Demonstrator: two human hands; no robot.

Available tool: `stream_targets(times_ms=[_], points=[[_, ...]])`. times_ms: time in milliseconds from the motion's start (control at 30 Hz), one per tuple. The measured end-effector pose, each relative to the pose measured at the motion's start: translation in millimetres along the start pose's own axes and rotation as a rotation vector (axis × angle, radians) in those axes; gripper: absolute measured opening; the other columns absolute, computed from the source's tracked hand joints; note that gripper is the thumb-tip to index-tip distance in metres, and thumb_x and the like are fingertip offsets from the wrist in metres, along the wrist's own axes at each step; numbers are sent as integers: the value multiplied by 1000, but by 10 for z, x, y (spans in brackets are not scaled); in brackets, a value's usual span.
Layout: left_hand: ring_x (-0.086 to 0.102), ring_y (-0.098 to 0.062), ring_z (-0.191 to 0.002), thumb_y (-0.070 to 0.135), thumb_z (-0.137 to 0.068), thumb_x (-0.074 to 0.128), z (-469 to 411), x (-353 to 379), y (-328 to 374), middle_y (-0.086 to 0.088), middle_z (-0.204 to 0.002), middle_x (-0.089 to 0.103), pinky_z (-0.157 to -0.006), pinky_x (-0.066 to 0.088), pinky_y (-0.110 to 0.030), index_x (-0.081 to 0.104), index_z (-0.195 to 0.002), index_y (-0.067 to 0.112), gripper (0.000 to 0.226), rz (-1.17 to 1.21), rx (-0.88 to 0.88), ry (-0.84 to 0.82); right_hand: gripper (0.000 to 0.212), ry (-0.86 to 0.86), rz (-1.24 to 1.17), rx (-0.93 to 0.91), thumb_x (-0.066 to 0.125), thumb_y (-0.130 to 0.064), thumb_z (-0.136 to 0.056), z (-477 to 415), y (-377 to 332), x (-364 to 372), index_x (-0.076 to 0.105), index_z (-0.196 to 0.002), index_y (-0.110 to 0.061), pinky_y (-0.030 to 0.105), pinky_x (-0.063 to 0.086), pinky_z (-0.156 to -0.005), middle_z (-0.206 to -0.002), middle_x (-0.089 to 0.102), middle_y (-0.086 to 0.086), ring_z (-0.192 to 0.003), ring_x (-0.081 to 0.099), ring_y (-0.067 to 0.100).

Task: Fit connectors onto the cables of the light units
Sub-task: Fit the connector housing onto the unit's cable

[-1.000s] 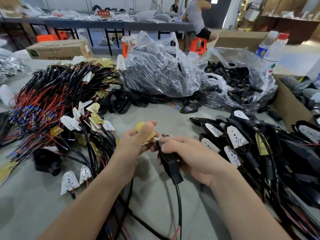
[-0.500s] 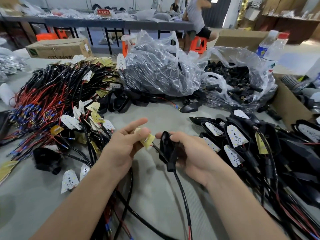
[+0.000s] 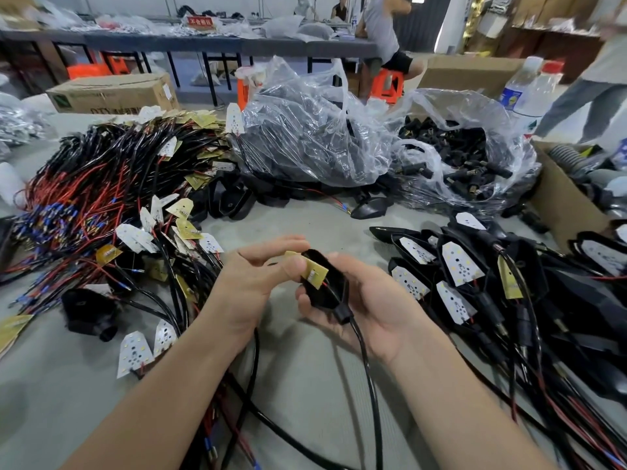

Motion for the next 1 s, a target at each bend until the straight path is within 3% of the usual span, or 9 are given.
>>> stream_targets(times_ms=[67,167,233,300,500,633,733,833,1000], points=[[72,-14,-88,24,-62,83,8,13,-21,-9,-93,79,-85,56,-26,84,-88,21,25,-66,-4,77,41,34,-40,-49,67,-12,-79,-11,-14,-38,66,-117,4,37,62,-67,-98,68,22,-77,63,29],[52,-5,-59,46,-69,78,17,-4,2,5,-63,64,-59,45,-16,83,-78,21,27,-153,-20,137,45,59,25,-113,71,-9,-74,3,-31,-37,66,-118,-1,33,61,-69,-98,69,20,-74,63,28],[45,-8,-51,59,-69,77,18,-22,-6,2,-56,56,-52,40,-16,80,-71,18,41,-169,-50,151,33,96,144,-167,72,-6,-74,-1,-18,-38,72,-107,-5,30,59,-68,-94,70,16,-70,63,25],[47,-10,-48,56,-70,78,26,3,-8,0,-55,60,-49,40,-16,75,-60,17,40,-195,-36,157,24,137,242,-234,71,3,-81,-6,2,-48,74,-102,-7,29,55,-65,-91,69,13,-68,60,23],[65,-13,-56,14,-88,75,10,1,-47,-8,-67,73,-51,48,-19,79,-69,16,19,-211,-55,223,20,188,274,-305,64,7,-89,-32,18,-60,72,-105,-3,28,59,-65,-88,72,14,-67,65,21],[65,-13,-62,-3,-89,64,2,-9,-40,-11,-76,76,-60,54,-19,84,-83,19,30,-98,-87,180,19,209,142,-237,60,-5,-94,-43,-32,-103,73,-103,4,39,62,-66,-97,75,23,-76,73,31],[68,-12,-79,-5,-88,68,5,34,-4,-10,-87,77,-75,56,-20,84,-88,17,28,-105,-25,71,27,181,136,-194,59,-10,-94,-50,-24,-120,74,-101,11,49,63,-72,-99,72,29,-80,73,38],[68,-16,-87,-5,-81,77,24,76,-15,-4,-94,72,-84,54,-29,84,-84,19,25,-202,68,110,31,109,191,-154,55,-17,-98,-75,35,-124,80,-95,0,46,63,-72,-99,73,24,-84,74,34],[56,-23,-76,25,-67,78,45,56,-37,23,-110,69,-73,51,-35,82,-79,32,15,-326,53,198,28,14,172,-129,61,-23,-93,-94,82,-106,80,-98,-3,46,61,-72,-110,73,25,-88,74,36]])
Point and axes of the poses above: each hand's wrist, its own z-axis away from the middle knuckle, its own x-axis out of the palm, y = z × x, the point moved 3 cm from there along -z, towards the middle knuckle
